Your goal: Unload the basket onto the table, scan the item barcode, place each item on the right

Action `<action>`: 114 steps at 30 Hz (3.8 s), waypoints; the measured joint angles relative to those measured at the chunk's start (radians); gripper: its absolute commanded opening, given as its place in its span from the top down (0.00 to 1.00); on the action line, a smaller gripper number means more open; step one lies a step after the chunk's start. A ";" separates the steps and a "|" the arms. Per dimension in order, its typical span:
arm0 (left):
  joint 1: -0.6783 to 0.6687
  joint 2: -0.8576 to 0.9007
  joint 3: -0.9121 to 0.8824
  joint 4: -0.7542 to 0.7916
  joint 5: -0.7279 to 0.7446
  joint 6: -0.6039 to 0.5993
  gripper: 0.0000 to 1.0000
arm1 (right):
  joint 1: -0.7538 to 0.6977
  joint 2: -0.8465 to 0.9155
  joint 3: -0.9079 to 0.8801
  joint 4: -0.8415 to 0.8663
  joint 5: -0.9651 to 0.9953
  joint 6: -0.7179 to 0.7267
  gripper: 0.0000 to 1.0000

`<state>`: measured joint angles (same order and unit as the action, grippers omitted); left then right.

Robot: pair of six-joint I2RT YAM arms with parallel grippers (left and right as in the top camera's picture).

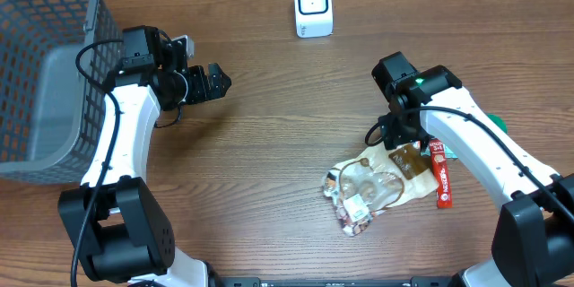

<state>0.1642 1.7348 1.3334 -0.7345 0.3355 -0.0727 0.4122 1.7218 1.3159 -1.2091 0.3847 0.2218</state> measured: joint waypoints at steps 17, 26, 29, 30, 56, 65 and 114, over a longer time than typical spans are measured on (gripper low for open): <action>0.000 0.000 0.000 0.000 0.000 0.000 0.00 | -0.006 0.000 -0.001 0.205 -0.536 0.144 0.00; 0.000 0.000 0.000 0.000 0.000 0.000 0.00 | -0.006 0.000 -0.001 0.205 -0.628 0.145 0.00; 0.000 0.000 0.000 0.000 0.000 0.000 0.00 | -0.006 0.000 -0.001 0.205 -0.636 0.144 0.00; 0.000 0.000 0.000 0.000 0.000 0.000 0.00 | -0.006 0.000 -0.001 0.205 -0.637 0.145 0.00; 0.000 0.000 0.000 0.000 0.000 0.000 0.00 | -0.006 0.000 -0.001 0.205 -0.643 0.145 0.00; 0.000 0.000 0.000 0.000 0.000 0.000 0.00 | -0.006 0.000 -0.001 0.205 -0.643 0.145 0.00; 0.000 0.000 0.001 0.001 0.000 0.000 0.01 | -0.071 -1.408 -0.493 0.308 -0.403 0.046 0.00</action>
<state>0.1642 1.7351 1.3342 -0.7334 0.3355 -0.0727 0.3412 0.3134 0.8230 -0.9012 -0.0185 0.2676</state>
